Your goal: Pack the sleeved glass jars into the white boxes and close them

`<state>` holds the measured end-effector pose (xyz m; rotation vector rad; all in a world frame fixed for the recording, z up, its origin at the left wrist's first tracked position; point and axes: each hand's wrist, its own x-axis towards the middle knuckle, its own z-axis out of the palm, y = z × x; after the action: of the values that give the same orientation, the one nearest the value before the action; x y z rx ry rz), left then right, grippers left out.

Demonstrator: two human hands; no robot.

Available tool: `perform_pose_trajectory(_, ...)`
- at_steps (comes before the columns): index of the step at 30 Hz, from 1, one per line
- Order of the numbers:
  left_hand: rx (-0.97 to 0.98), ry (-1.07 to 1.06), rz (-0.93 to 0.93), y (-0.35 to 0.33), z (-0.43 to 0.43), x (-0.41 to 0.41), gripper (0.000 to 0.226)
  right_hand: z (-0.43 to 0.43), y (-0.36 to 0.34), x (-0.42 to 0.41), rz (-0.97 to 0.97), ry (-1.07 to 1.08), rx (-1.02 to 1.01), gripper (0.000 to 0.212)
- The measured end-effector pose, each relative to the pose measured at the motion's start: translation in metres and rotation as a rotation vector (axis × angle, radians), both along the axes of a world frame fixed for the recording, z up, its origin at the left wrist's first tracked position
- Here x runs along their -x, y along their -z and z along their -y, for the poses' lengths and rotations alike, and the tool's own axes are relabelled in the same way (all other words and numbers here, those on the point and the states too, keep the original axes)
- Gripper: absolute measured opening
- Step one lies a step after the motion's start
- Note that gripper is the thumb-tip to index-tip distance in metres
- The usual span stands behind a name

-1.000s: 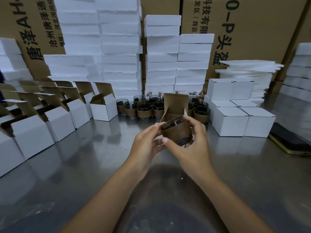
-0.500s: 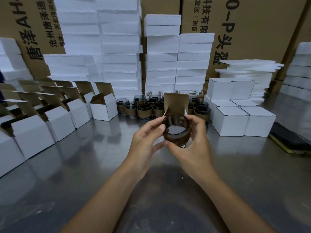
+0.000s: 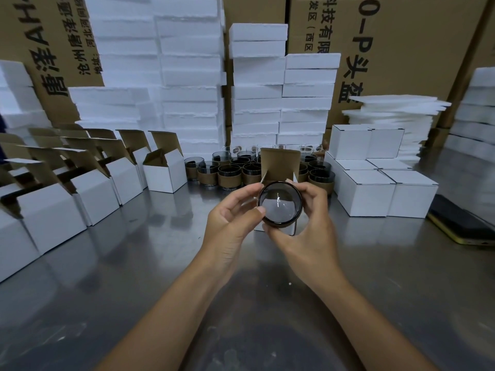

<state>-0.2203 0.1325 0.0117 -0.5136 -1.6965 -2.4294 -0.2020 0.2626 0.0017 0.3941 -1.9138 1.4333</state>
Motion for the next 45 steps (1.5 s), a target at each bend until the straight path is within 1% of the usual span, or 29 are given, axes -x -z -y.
perform_pose_trajectory(6, 0.028, 0.019, 0.06, -0.0018, 0.0005, -0.0019, 0.027, 0.0015, -0.0013, -0.0012, 0.078, -0.041, 0.074, 0.062)
perform_pose_trajectory(10, 0.126, 0.053, 0.094, -0.0017, 0.0013, -0.0016, 0.028, 0.0, -0.0026, 0.0007, 0.169, -0.082, 0.229, 0.045)
perform_pose_trajectory(13, 0.177, 0.084, 0.07, -0.002, -0.0001, -0.0041, 0.028, -0.0008, -0.004, 0.0043, 0.263, -0.127, 0.347, 0.042)
perform_pose_trajectory(16, 0.208, 0.093, 0.054, -0.0022, -0.0006, -0.0067, 0.04, -0.002, -0.0063, 0.0059, 0.378, -0.17, 0.418, 0.026)
perform_pose_trajectory(17, 0.217, 0.091, 0.048, -0.0021, -0.0011, -0.0073, 0.043, -0.0021, -0.0067, 0.0059, 0.412, -0.182, 0.439, 0.025)
perform_pose_trajectory(21, 0.272, 0.04, 0.034, -0.0007, -0.0034, -0.0085, 0.043, -0.0027, -0.0081, 0.0056, 0.515, -0.245, 0.472, 0.038)
perform_pose_trajectory(22, 0.284, 0.027, 0.036, -0.0002, -0.0038, -0.0081, 0.044, -0.0027, -0.0088, 0.0054, 0.539, -0.256, 0.467, 0.038)
perform_pose_trajectory(25, 0.304, -0.002, 0.046, 0.0017, -0.0045, -0.0064, 0.05, -0.0038, -0.0077, 0.0067, 0.588, -0.258, 0.431, 0.027)
perform_pose_trajectory(30, 0.311, -0.006, 0.054, 0.0032, -0.0059, -0.006, 0.052, -0.0035, -0.0087, 0.0053, 0.601, -0.244, 0.407, 0.025)
perform_pose_trajectory(34, 0.316, -0.002, 0.049, 0.0026, -0.0057, -0.0063, 0.051, -0.0033, -0.0089, 0.0048, 0.588, -0.228, 0.418, 0.03)
perform_pose_trajectory(35, 0.311, -0.001, 0.044, 0.002, -0.0058, -0.0065, 0.05, -0.0028, -0.0084, 0.0048, 0.571, -0.232, 0.421, 0.036)
perform_pose_trajectory(37, 0.282, -0.004, 0.035, 0.001, -0.0064, -0.007, 0.05, -0.001, -0.0084, 0.0039, 0.508, -0.217, 0.422, 0.06)
perform_pose_trajectory(38, 0.262, -0.008, 0.034, 0.0009, -0.0066, -0.0064, 0.05, -0.0003, -0.0086, 0.0037, 0.466, -0.191, 0.428, 0.069)
perform_pose_trajectory(39, 0.243, -0.016, 0.037, 0.0007, -0.0066, -0.0057, 0.048, 0.0004, -0.0087, 0.0039, 0.415, -0.163, 0.435, 0.072)
perform_pose_trajectory(42, 0.212, -0.048, 0.032, 0.0007, -0.006, -0.0039, 0.033, 0.0015, -0.0082, 0.0027, 0.279, -0.117, 0.431, 0.064)
perform_pose_trajectory(45, 0.243, -0.075, -0.002, 0.002, -0.0061, -0.0019, 0.027, -0.0006, -0.0039, 0.0045, 0.221, -0.065, 0.363, 0.06)
